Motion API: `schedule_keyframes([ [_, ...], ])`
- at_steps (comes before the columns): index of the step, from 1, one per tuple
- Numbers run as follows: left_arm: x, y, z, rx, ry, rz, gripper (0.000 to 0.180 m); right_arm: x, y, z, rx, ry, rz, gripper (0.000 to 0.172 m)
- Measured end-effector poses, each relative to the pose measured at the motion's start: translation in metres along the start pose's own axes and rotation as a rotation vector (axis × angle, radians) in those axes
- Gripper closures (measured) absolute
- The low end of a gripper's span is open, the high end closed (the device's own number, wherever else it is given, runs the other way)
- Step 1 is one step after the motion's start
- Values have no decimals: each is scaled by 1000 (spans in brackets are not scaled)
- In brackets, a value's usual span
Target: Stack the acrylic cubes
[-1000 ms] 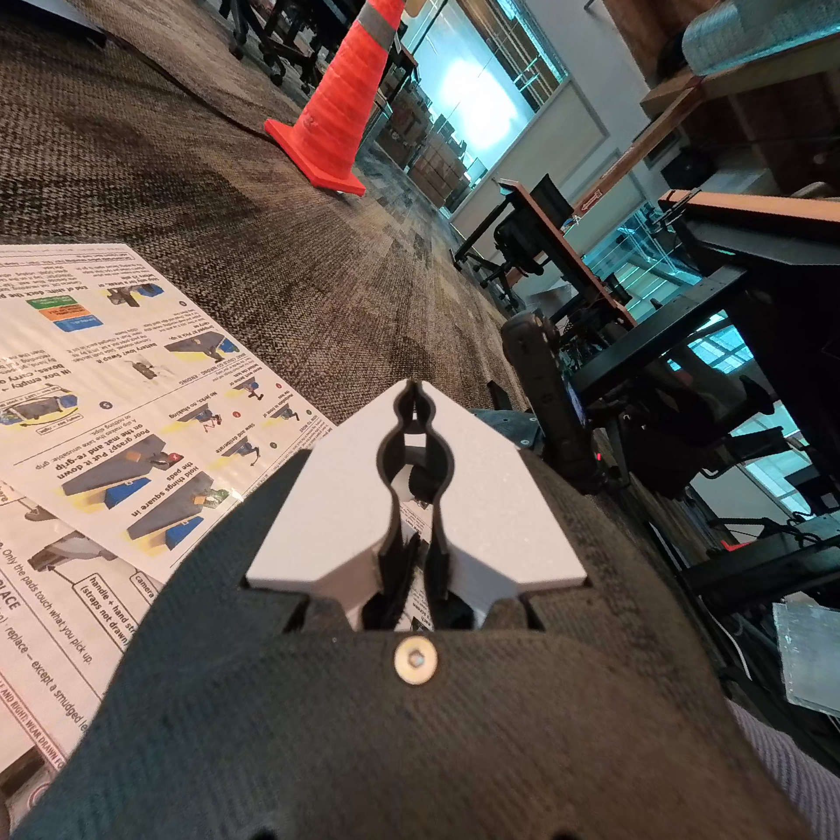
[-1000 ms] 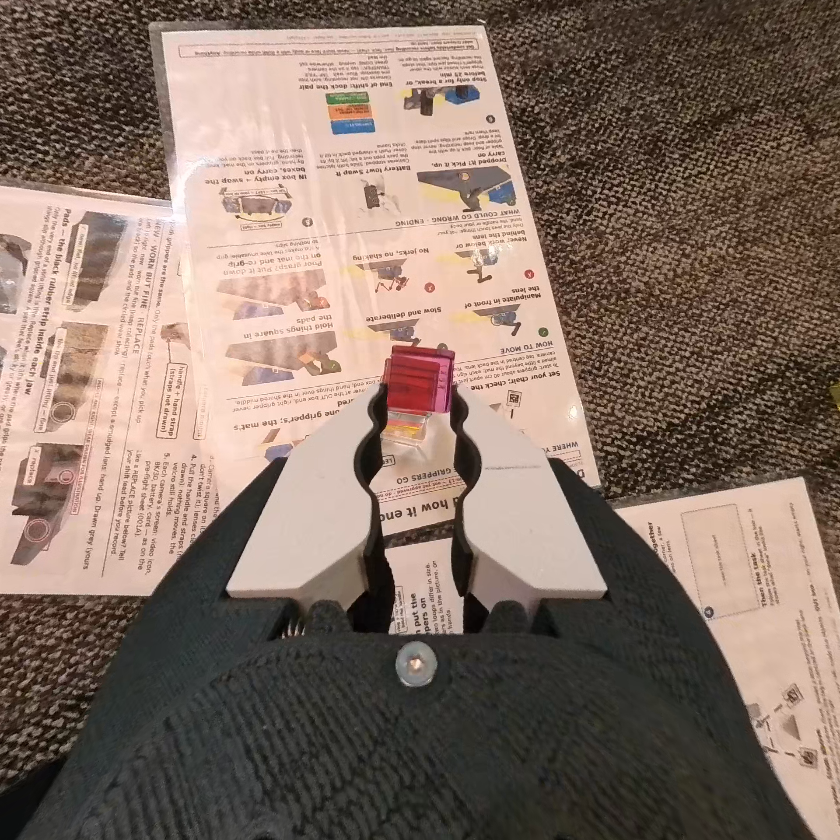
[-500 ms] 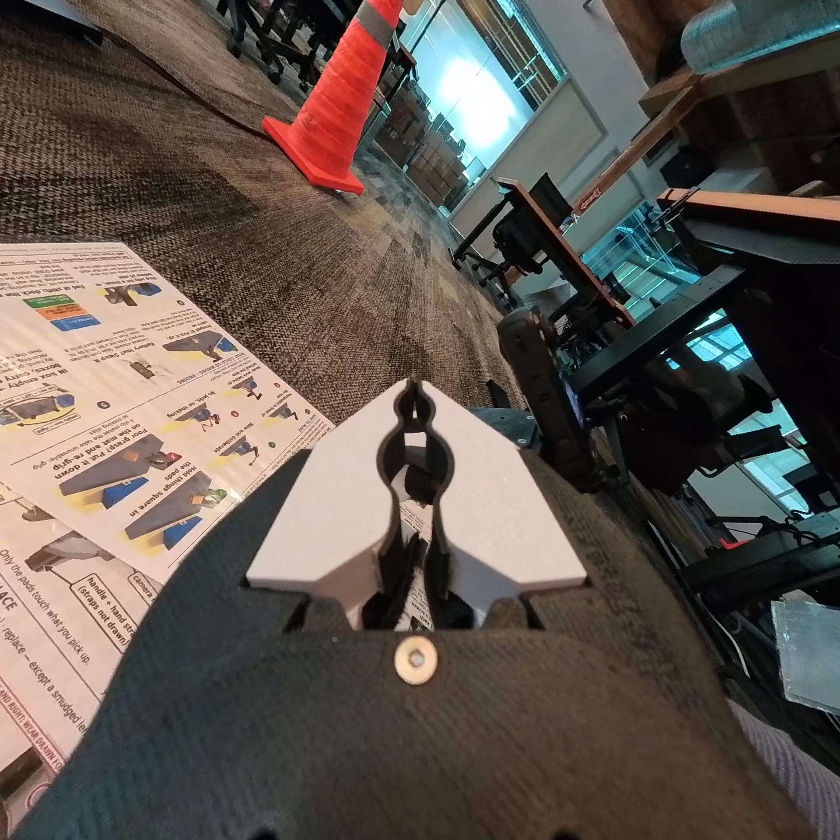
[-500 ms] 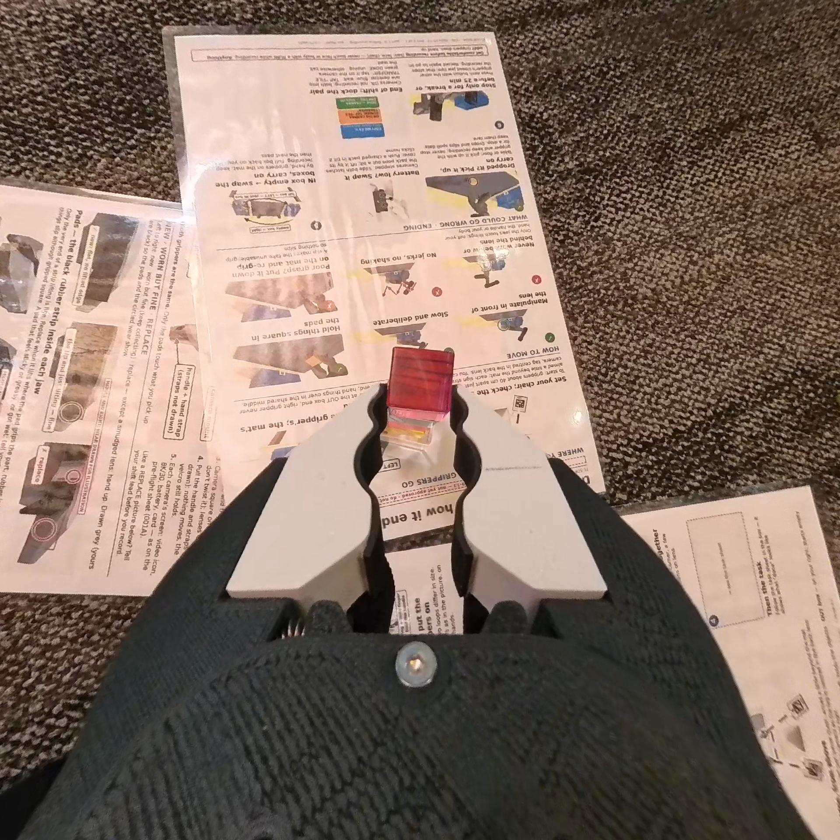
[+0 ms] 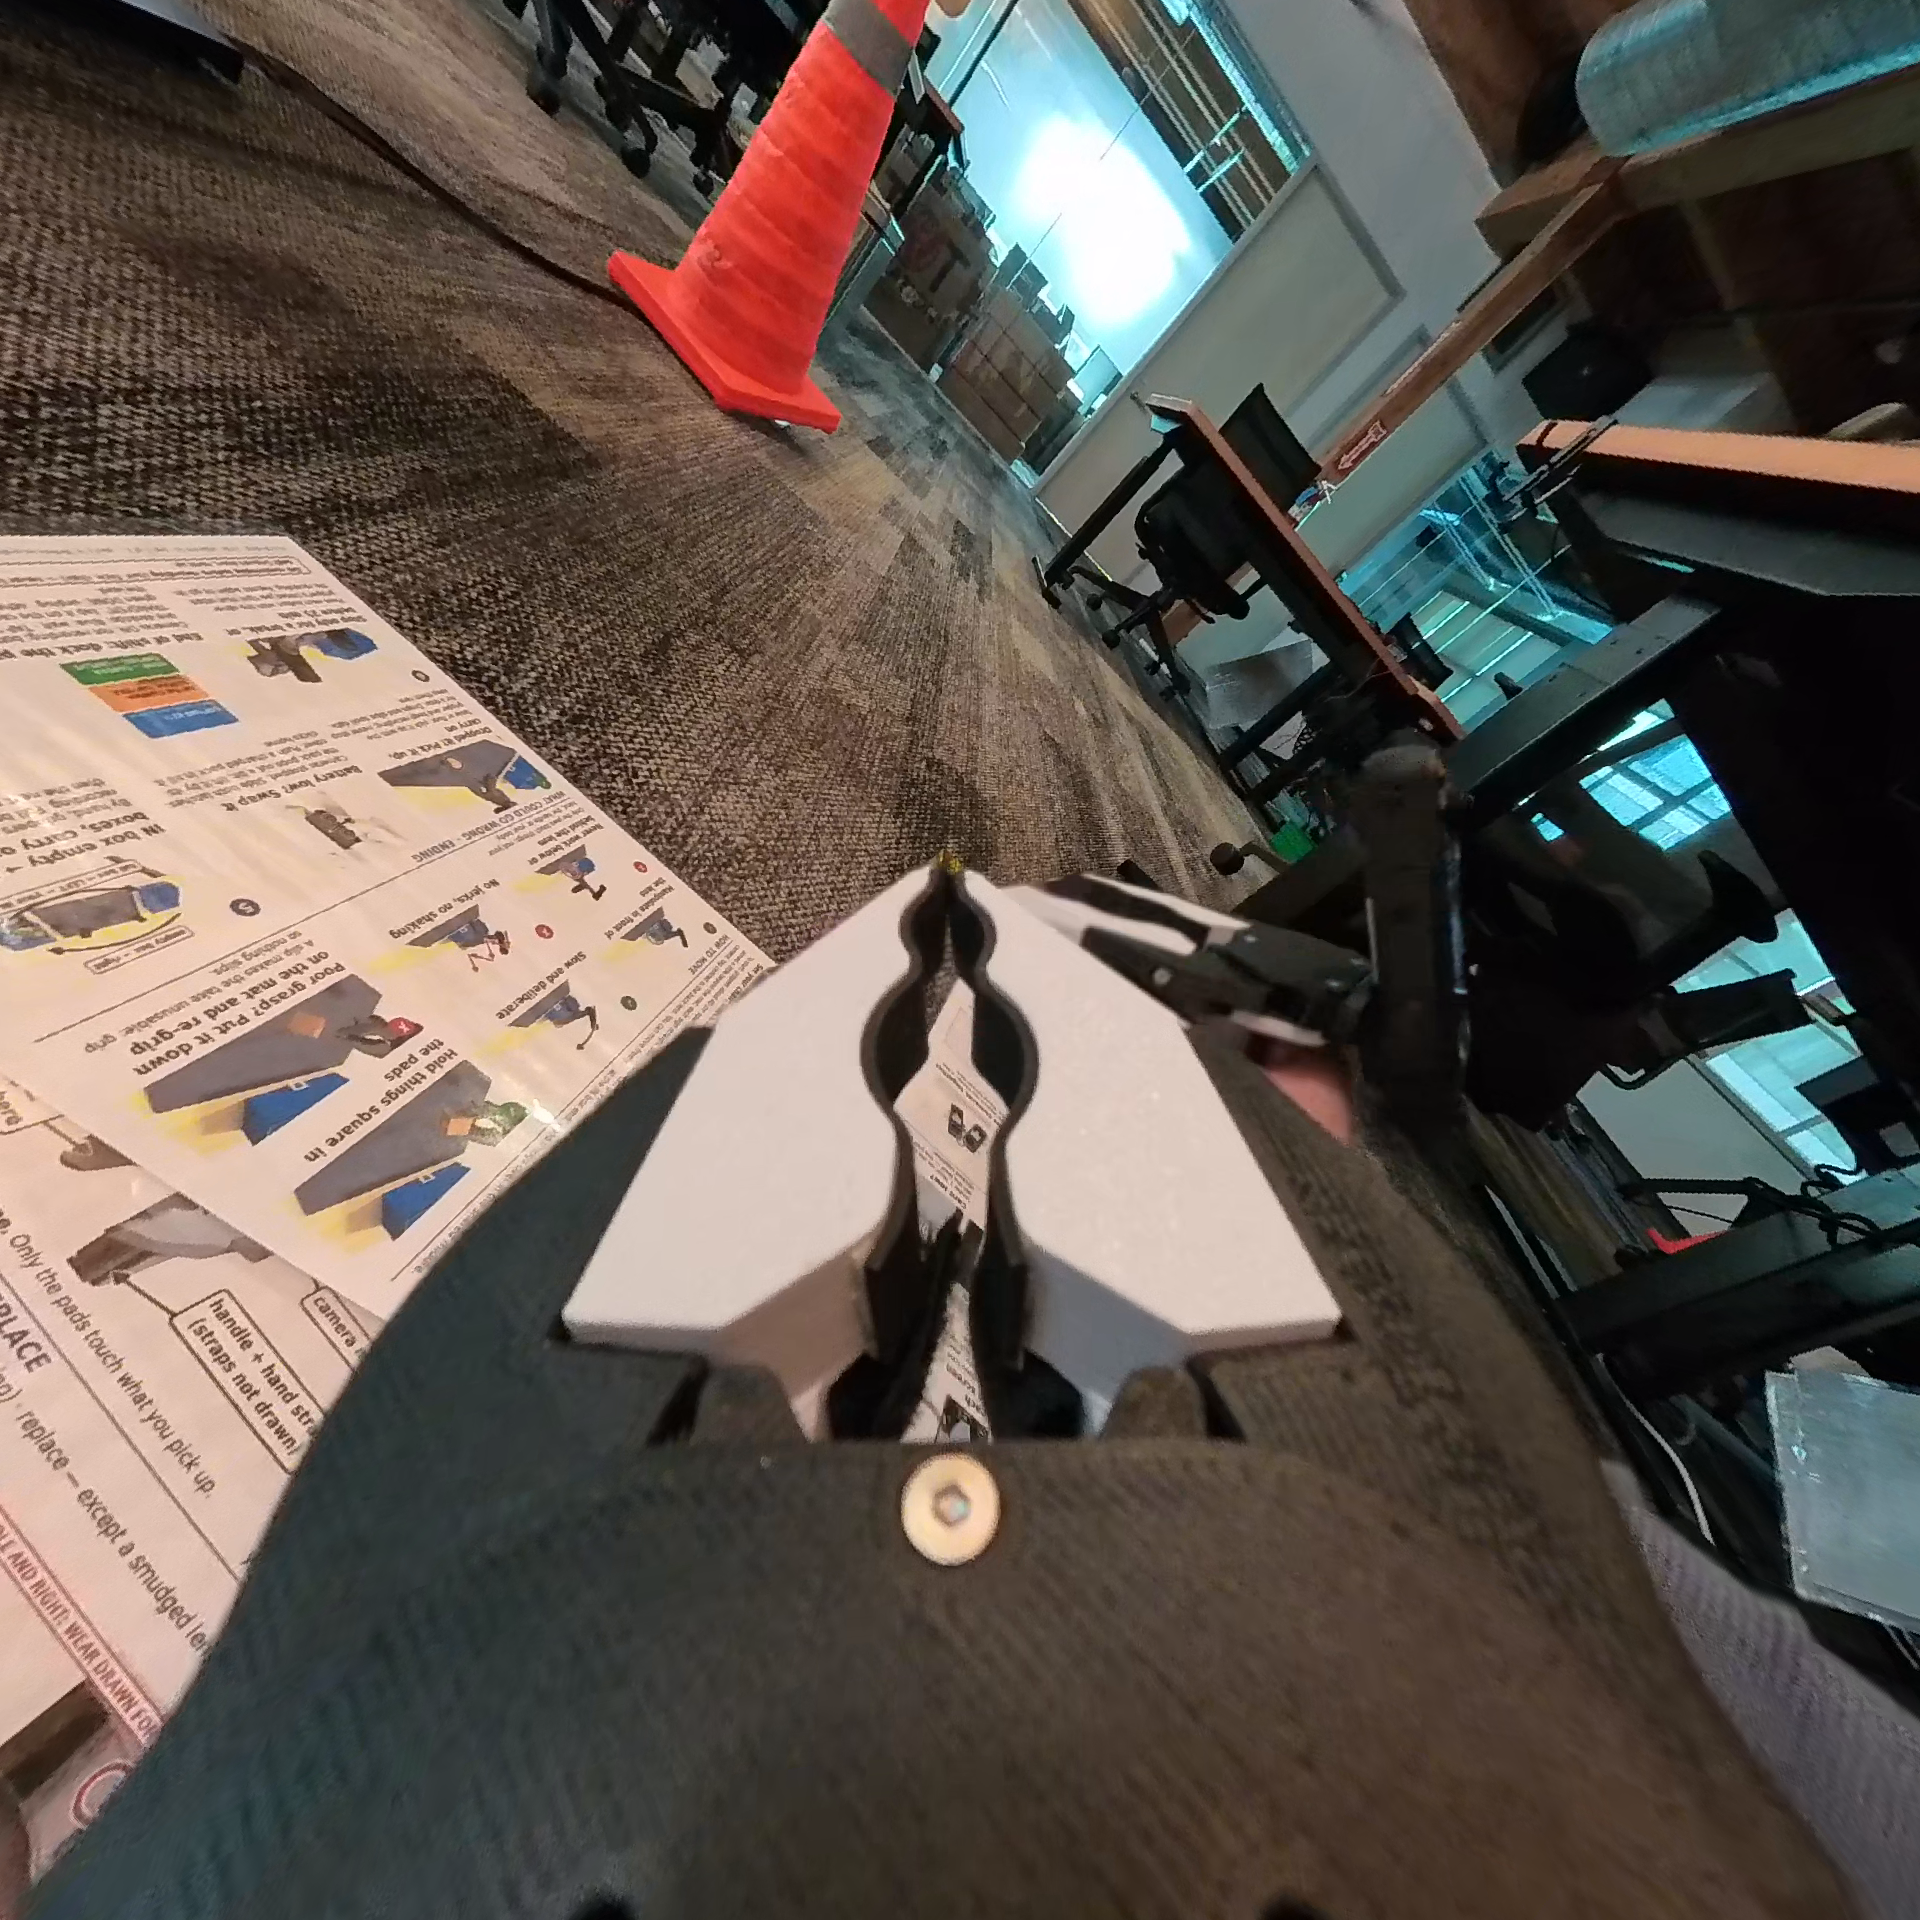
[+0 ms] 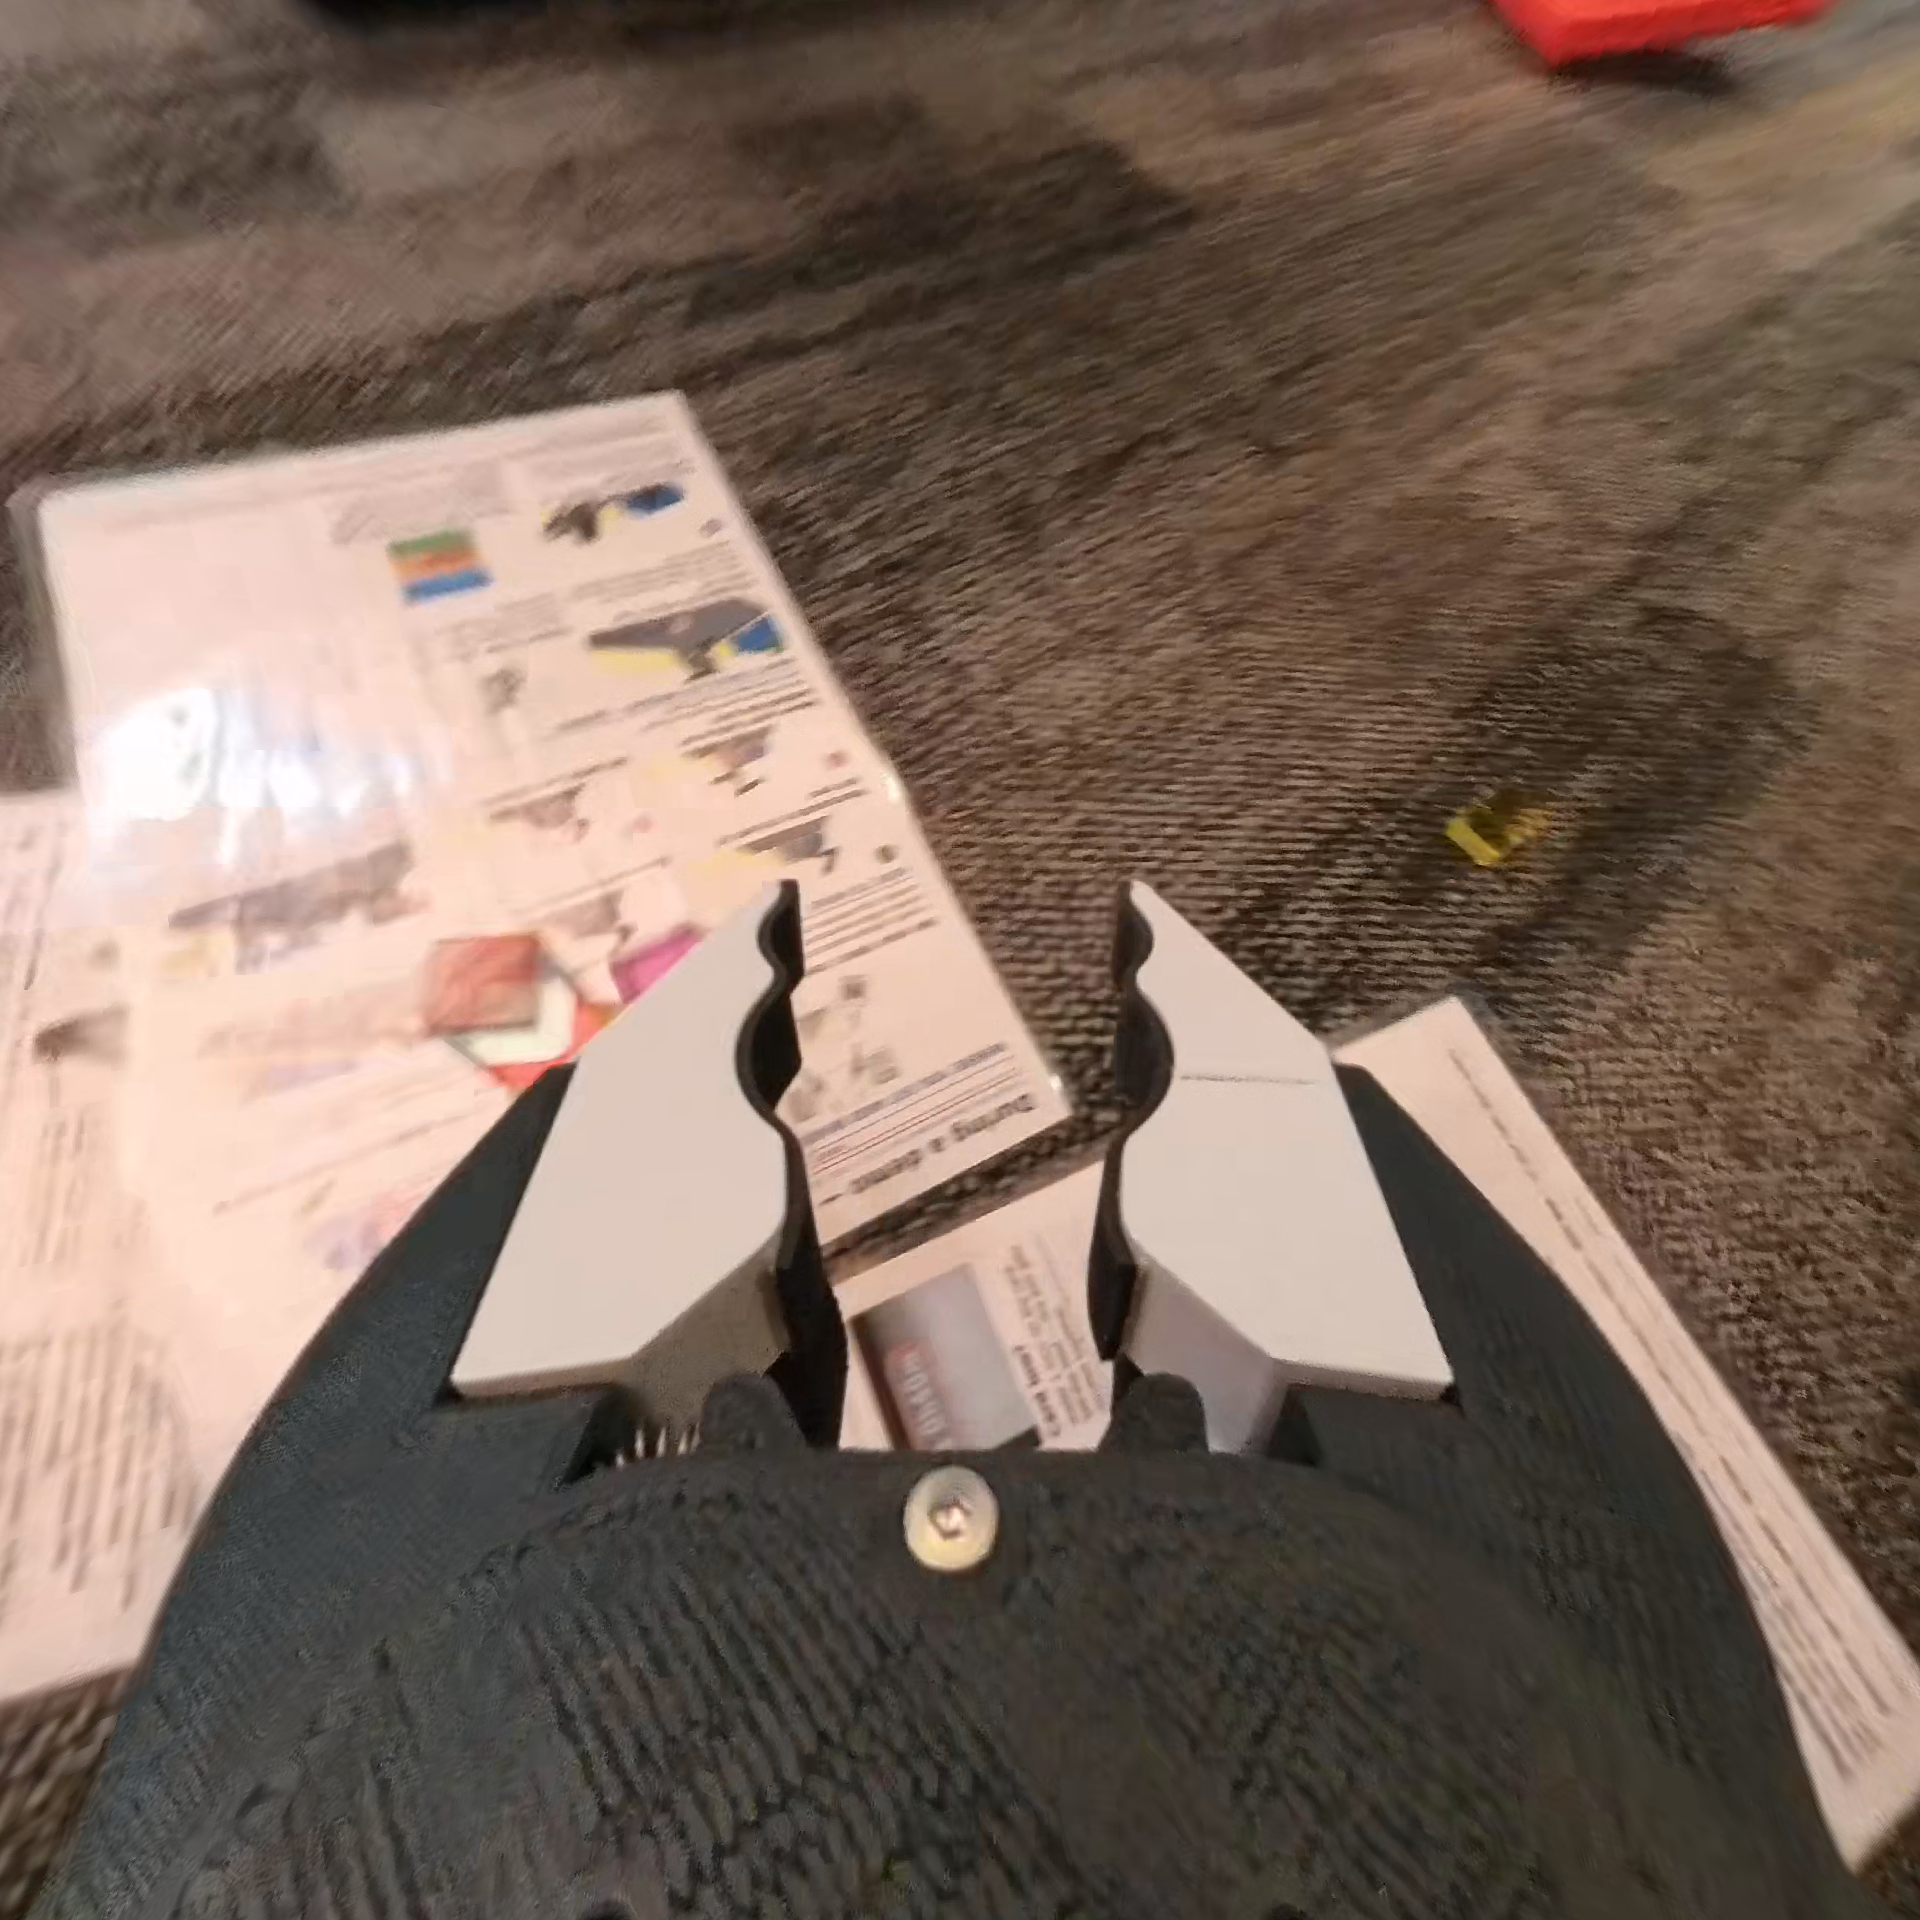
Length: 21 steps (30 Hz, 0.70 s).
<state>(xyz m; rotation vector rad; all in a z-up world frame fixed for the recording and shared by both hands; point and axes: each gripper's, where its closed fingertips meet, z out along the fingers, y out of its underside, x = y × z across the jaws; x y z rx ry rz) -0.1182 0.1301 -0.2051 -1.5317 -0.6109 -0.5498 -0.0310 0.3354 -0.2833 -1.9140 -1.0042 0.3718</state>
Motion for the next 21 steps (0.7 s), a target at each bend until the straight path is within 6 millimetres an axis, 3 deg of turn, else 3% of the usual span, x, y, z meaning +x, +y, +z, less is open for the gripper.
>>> schedule_keyframes([
  [4, 1, 2, 2, -10, 2, 12, 180, 58, -1, 9, 91, -17, 175, 122],
  [7, 2, 4, 5, -19, 0, 25, 180, 95, 11, 27, 125, -52, 260, 123],
  [8, 2, 4, 6, -21, 0, 28, 180, 91, 16, 34, 117, -147, 280, 120],
  [10, 2, 5, 9, -25, 2, 28, 180, 58, 25, 38, 87, -434, 282, 118],
  [12, 2, 5, 12, -32, 7, 28, 180, 26, 52, 36, -32, -616, 190, 116],
  [15, 1, 10, 16, -52, 3, 41, 180, -3, 100, 36, -210, -708, -20, 108],
  [18, 0, 15, 17, -69, 2, 35, 180, -27, 124, 25, -330, -802, -138, 107],
  [21, -1, 12, 16, -58, 12, 3, 180, -36, 148, 1, -481, -842, -329, 112],
])
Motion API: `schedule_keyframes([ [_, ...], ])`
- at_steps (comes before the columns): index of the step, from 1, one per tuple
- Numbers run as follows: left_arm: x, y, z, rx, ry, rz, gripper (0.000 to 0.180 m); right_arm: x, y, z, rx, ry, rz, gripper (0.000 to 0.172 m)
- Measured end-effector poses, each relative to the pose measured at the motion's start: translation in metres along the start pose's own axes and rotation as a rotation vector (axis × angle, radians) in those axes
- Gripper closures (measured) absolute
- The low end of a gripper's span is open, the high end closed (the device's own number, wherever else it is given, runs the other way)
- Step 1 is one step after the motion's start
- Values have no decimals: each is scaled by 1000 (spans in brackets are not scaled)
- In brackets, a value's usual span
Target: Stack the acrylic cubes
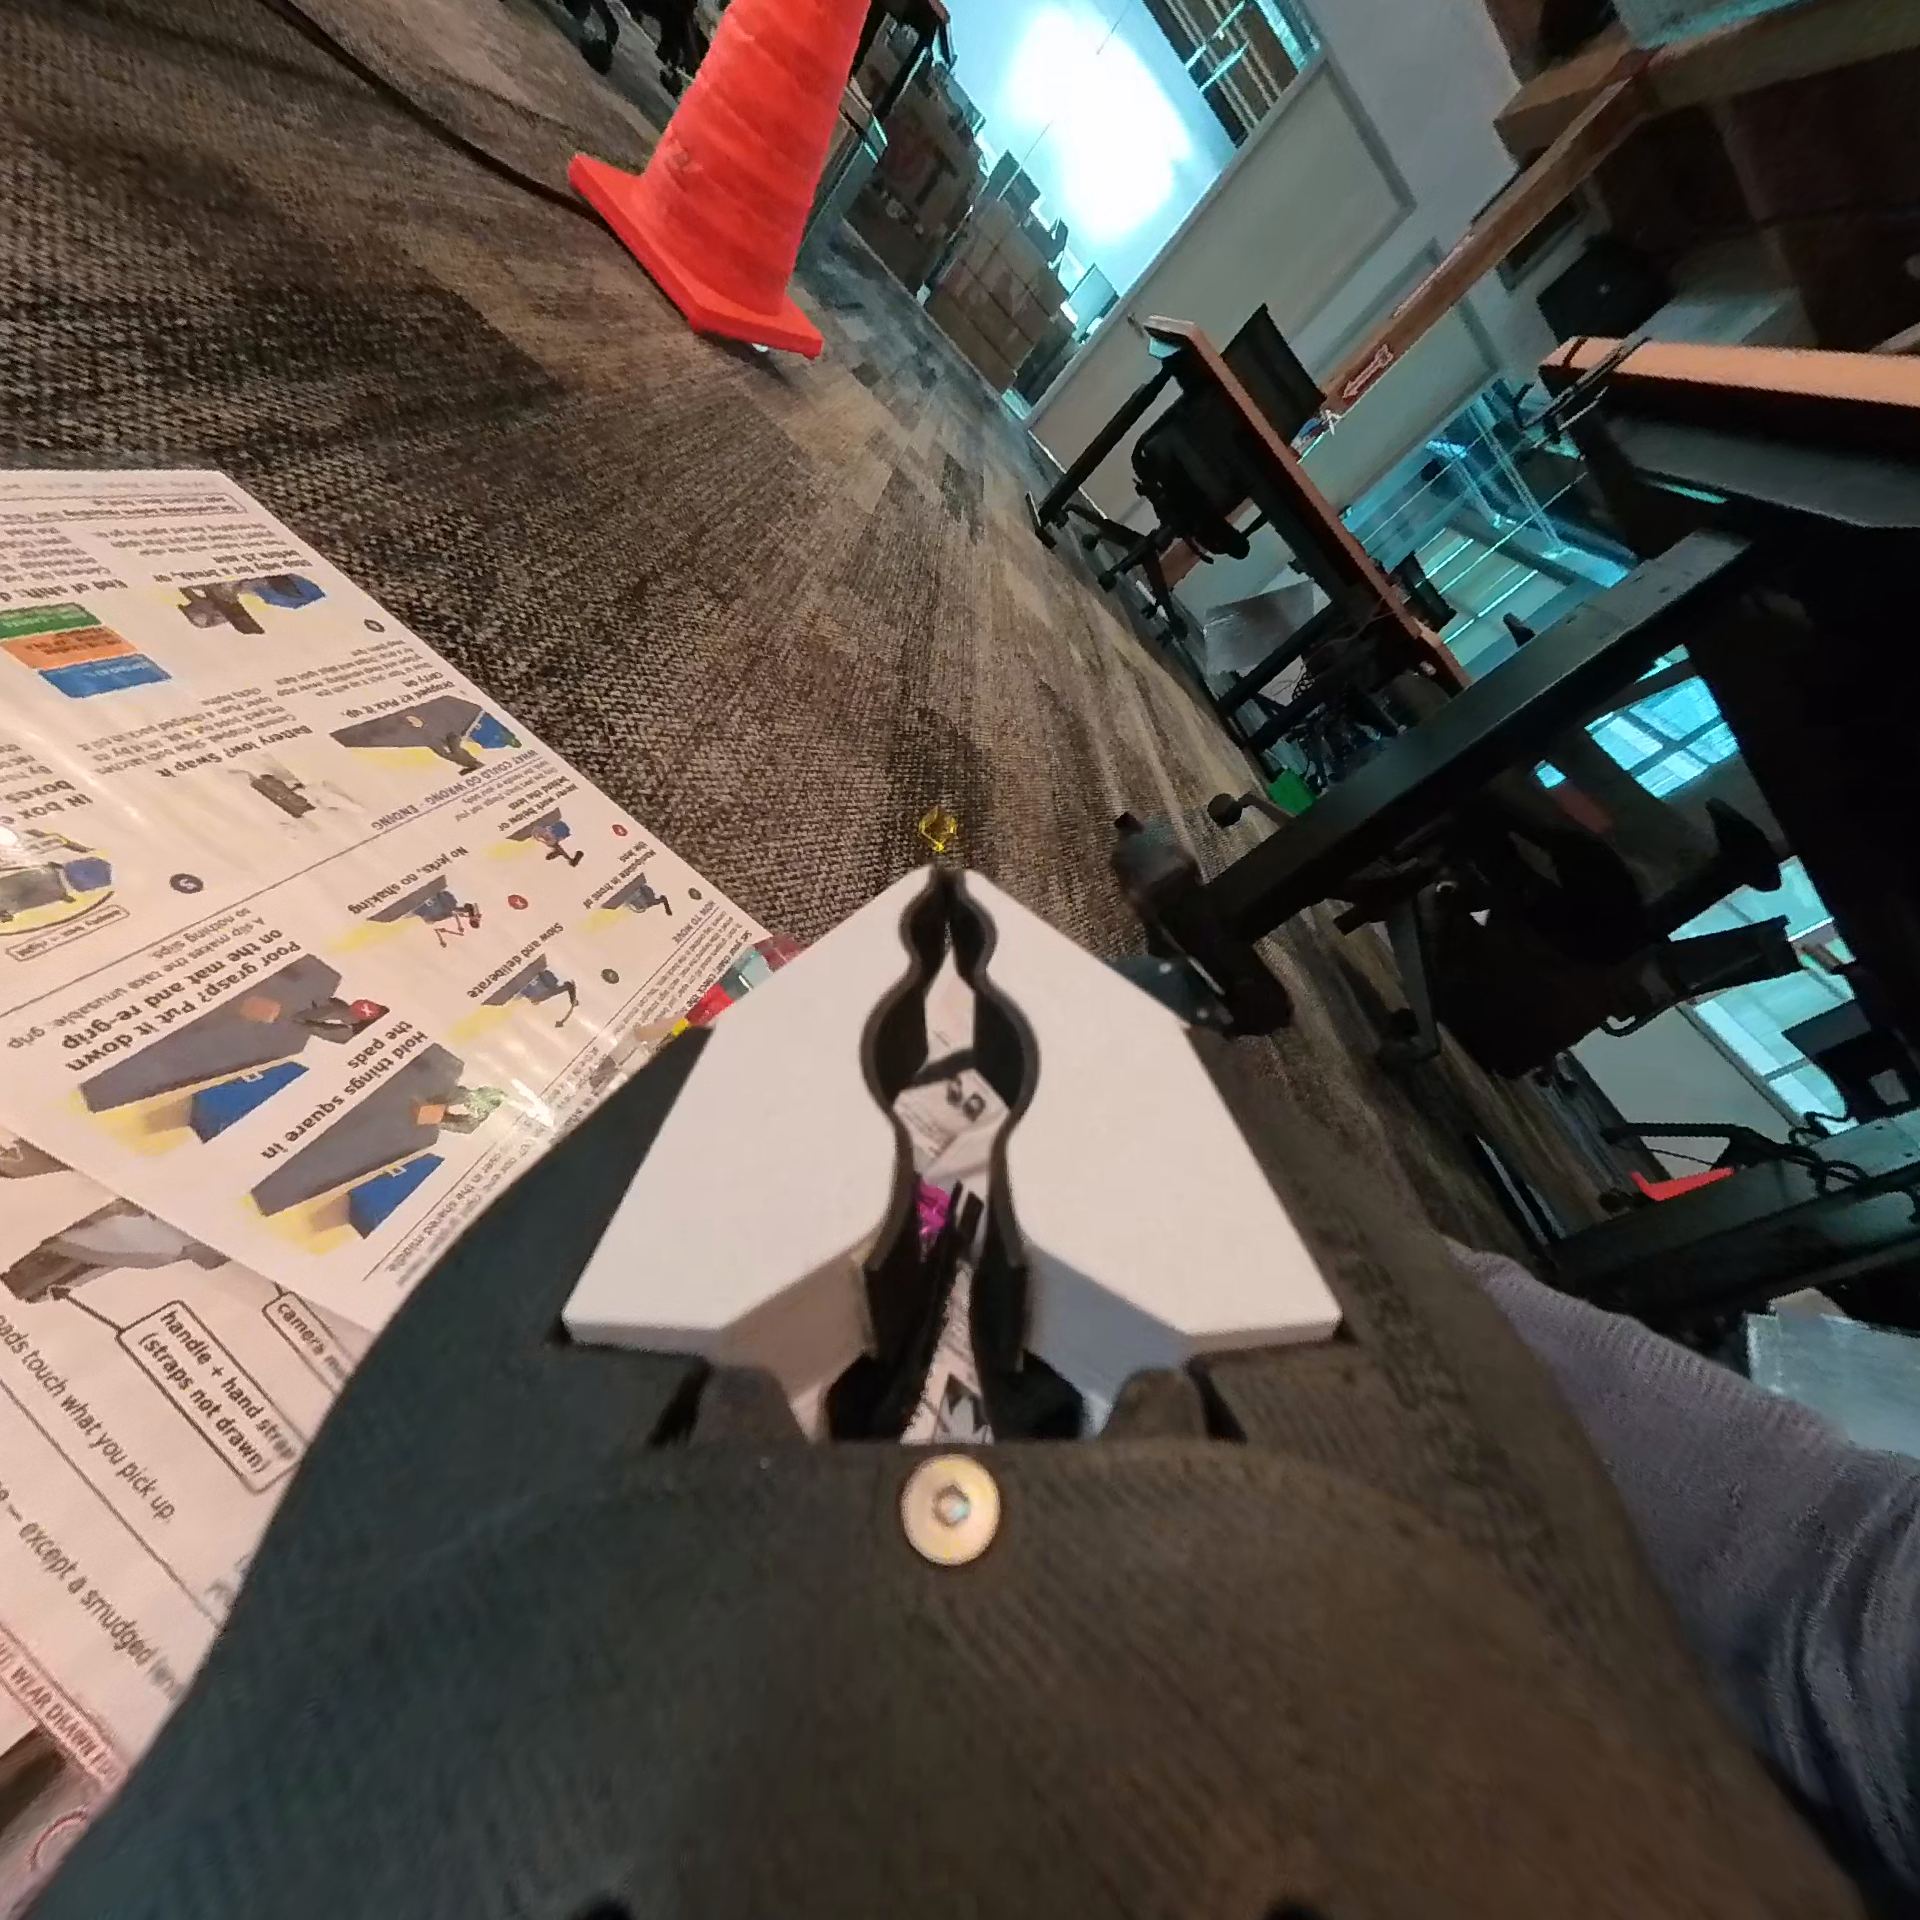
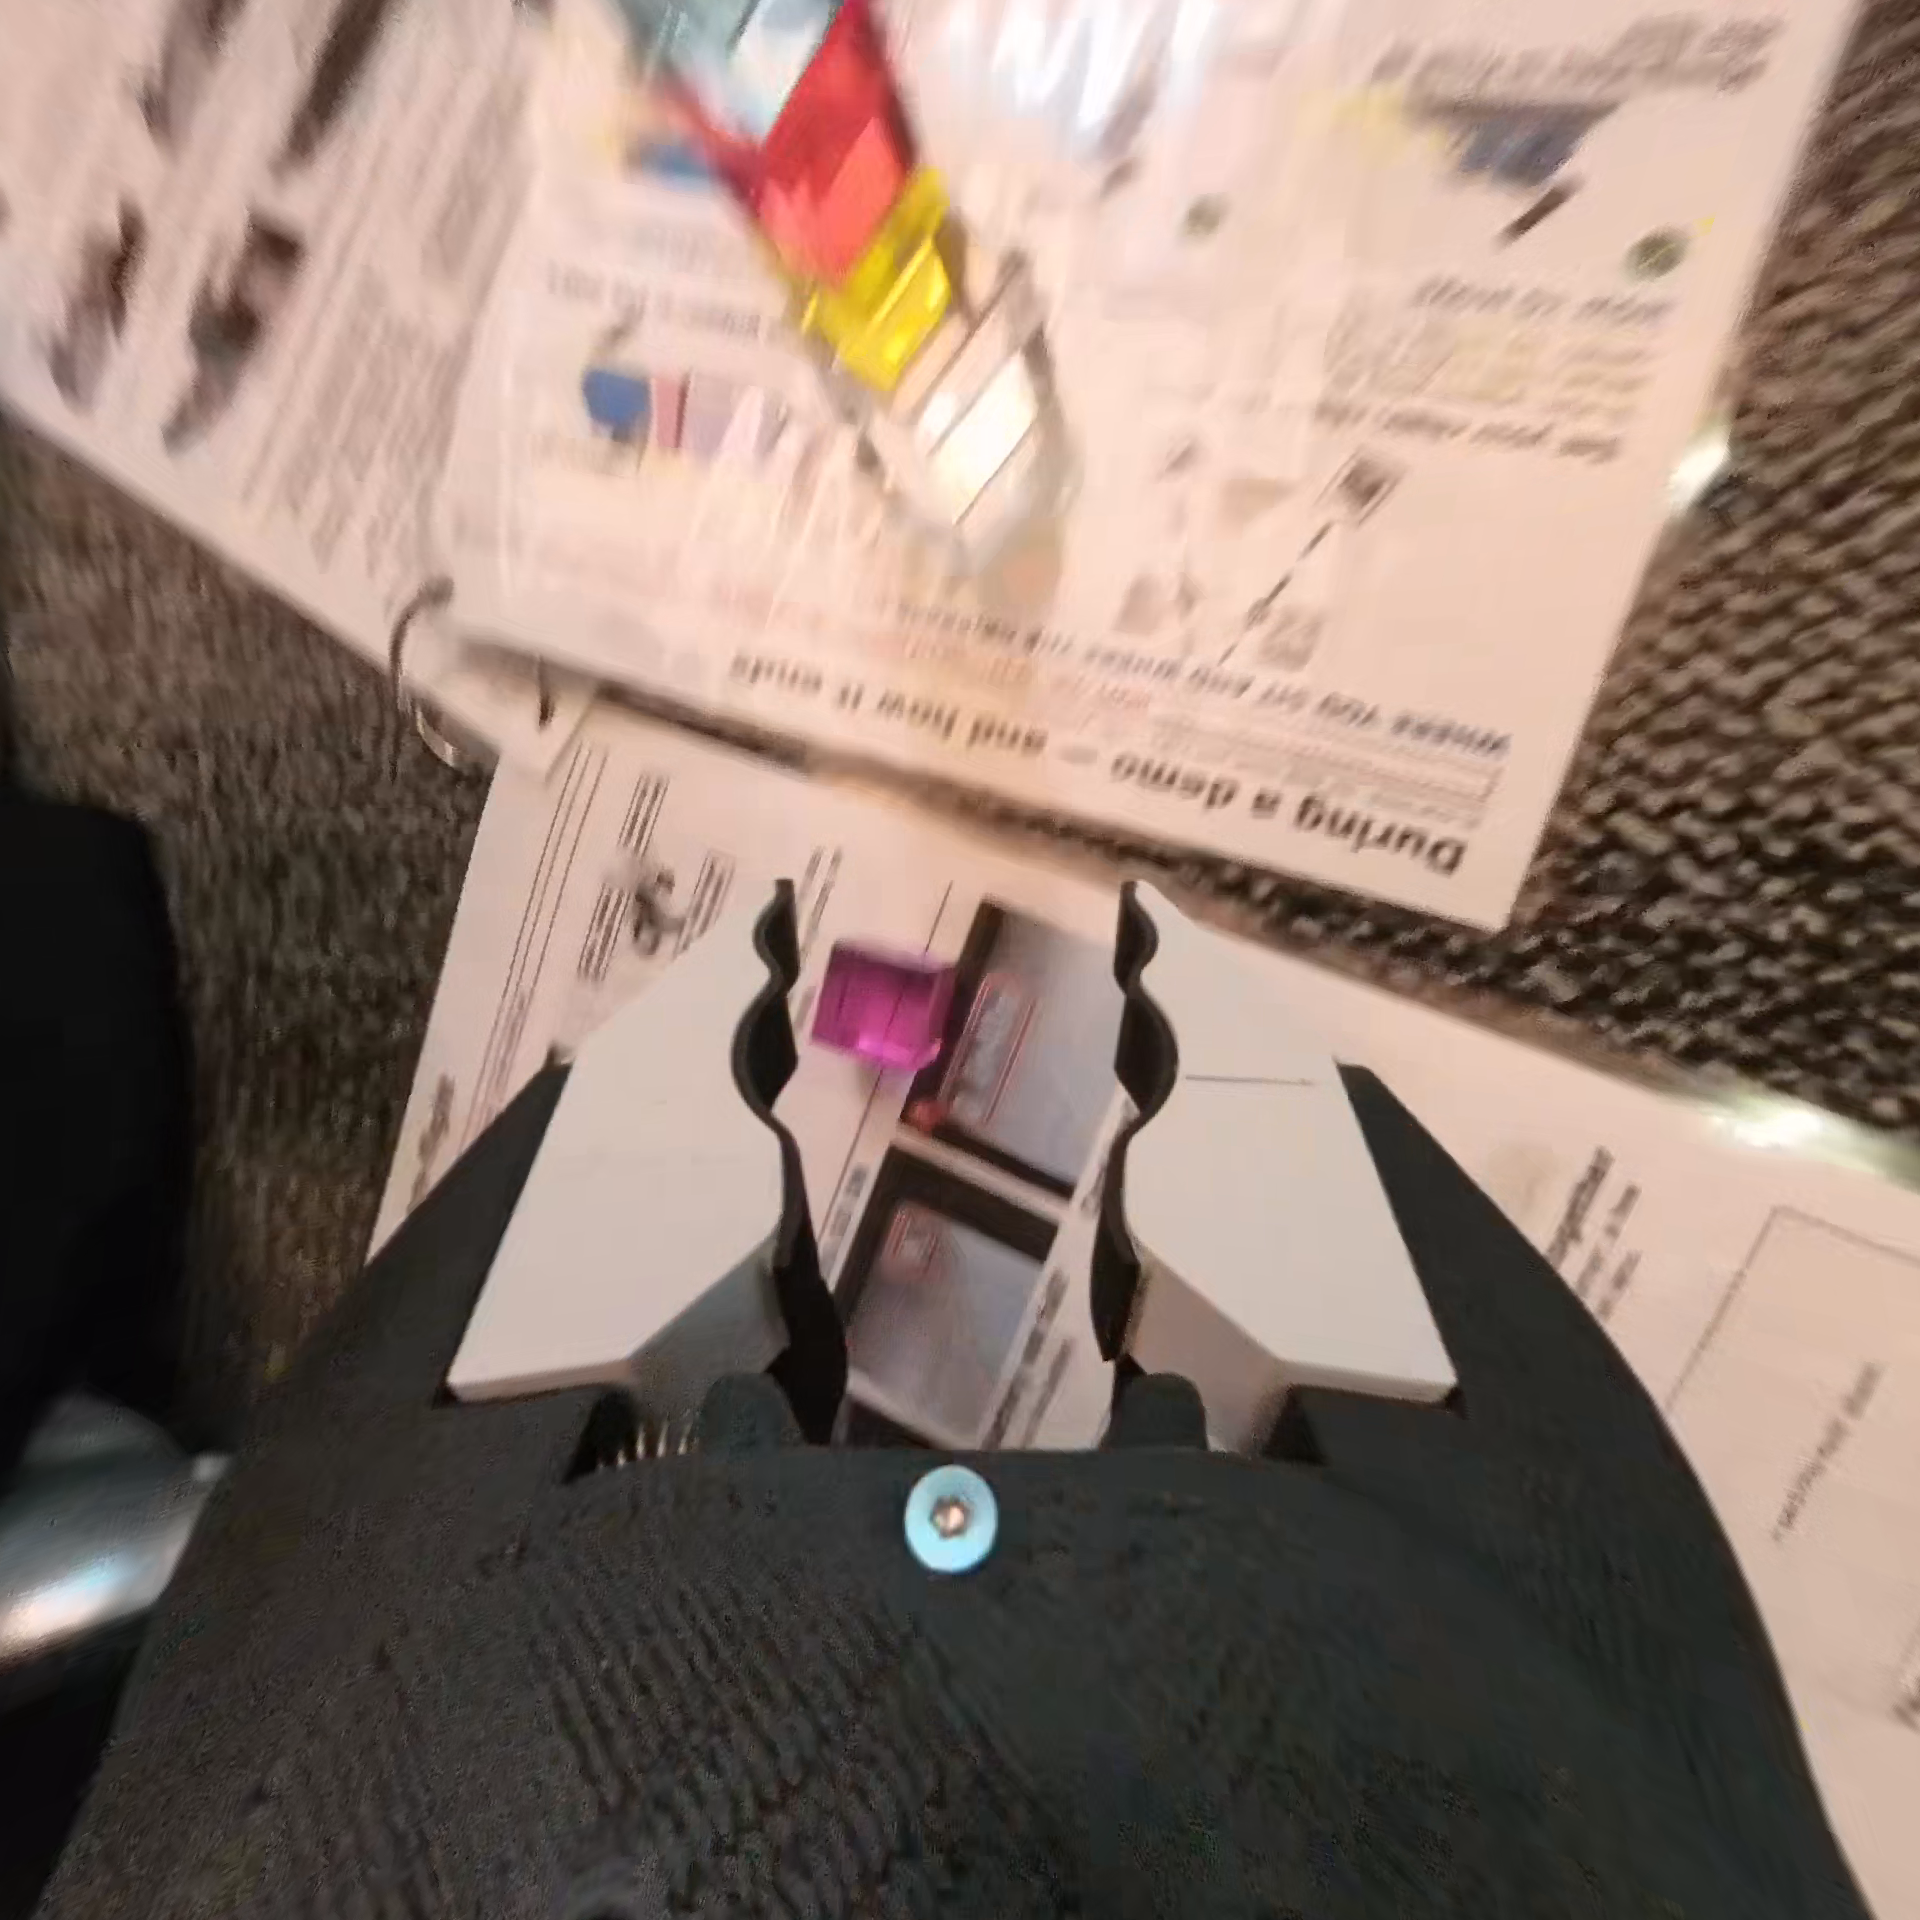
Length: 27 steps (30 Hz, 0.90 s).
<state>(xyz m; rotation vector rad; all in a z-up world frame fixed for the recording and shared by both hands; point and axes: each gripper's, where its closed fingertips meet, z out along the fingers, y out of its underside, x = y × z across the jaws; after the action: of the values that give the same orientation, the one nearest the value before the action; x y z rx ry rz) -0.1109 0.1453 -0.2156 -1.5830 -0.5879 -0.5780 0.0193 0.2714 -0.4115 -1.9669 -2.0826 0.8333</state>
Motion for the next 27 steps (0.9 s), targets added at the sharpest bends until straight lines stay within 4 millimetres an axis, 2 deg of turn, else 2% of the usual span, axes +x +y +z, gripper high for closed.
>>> schedule_keyframes([
  [3, 2, -3, -1, 14, 9, -11, 180, -19, 18, -4, -99, 15, -61, 114],
  [6, 4, -2, -1, 10, 11, 0, 180, -15, 27, -4, -138, 109, -83, 117],
  [9, 3, -1, -3, 7, 6, 2, 180, -17, 36, 3, -200, 100, 8, 125],
  [13, 2, -6, -6, 27, 8, -12, 180, -18, 30, 8, -173, 98, 70, 149],
  [16, 5, -9, -7, 35, 15, -12, 180, -19, 28, 11, -159, 88, 146, 151],
  [18, 6, -9, -7, 37, 19, -11, 180, -17, 22, 9, -121, 93, 188, 169],
  [19, 6, -10, -7, 39, 20, -12, 180, -14, 17, 5, -96, 115, 193, 172],
  [24, 6, -12, -9, 50, 22, -24, 180, -18, 8, -1, -96, 165, 153, 171],
  [27, 5, -11, -9, 48, 20, -26, 180, -29, 14, 4, -134, 182, 102, 152],
])
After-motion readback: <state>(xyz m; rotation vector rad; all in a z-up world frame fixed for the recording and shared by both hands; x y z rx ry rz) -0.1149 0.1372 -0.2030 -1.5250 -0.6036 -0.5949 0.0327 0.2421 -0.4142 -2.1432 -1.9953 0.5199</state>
